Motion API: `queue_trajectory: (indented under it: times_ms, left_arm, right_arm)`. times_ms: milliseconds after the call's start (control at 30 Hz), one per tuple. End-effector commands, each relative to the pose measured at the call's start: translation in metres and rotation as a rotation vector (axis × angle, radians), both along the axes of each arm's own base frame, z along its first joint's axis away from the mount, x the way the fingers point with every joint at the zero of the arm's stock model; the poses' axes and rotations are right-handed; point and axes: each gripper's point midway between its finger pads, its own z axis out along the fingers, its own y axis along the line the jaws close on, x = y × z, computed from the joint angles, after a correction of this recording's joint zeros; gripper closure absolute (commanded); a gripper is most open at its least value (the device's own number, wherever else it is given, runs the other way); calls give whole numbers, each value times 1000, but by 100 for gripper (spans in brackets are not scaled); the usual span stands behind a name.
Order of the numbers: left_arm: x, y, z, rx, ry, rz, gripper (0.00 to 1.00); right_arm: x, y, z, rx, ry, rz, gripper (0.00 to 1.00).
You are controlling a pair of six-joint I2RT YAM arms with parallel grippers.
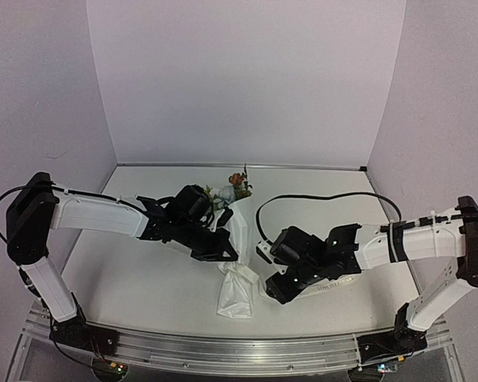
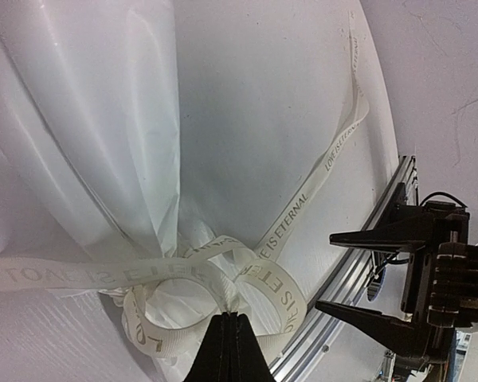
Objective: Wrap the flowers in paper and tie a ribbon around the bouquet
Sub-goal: Adjust the left side of the half-tied ribbon at the center of the board.
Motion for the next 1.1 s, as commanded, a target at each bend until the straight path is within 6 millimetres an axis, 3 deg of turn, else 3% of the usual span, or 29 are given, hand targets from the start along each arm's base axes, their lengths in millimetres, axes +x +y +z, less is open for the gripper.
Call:
queue_trajectory:
  times_ms: [0, 100, 267, 433, 600, 700, 800, 933, 1067]
  left_arm:
    - [7, -8, -2, 13, -12, -11, 100]
    - [6, -7, -10, 33, -2, -8, 100]
    - [5, -6, -13, 35, 2, -6, 100]
    - [5, -5, -11, 35, 1, -3, 100]
    - [3, -3, -11, 36, 2, -6, 100]
    - [2, -2, -11, 36, 1, -6, 100]
    - [2, -2, -10, 34, 0, -6, 100]
    - [2, -1, -9, 35, -3, -4, 100]
    - [3, -3, -7, 30, -10, -11, 100]
  right_arm:
    - [9, -3, 11, 34, -35, -50, 48]
    - [6, -8, -2, 3, -18, -40, 48]
    - [5, 1, -22, 14, -3, -4, 47]
    - [6, 19, -30, 45, 22, 17, 47]
    - [10, 20, -41, 28, 28, -8, 48]
    - [11, 17, -49, 10, 36, -23, 54]
    - [17, 11, -55, -5, 40, -61, 68]
    - [43, -14, -55, -21, 4, -202, 81]
    - [62, -20, -45, 12, 15, -255, 92]
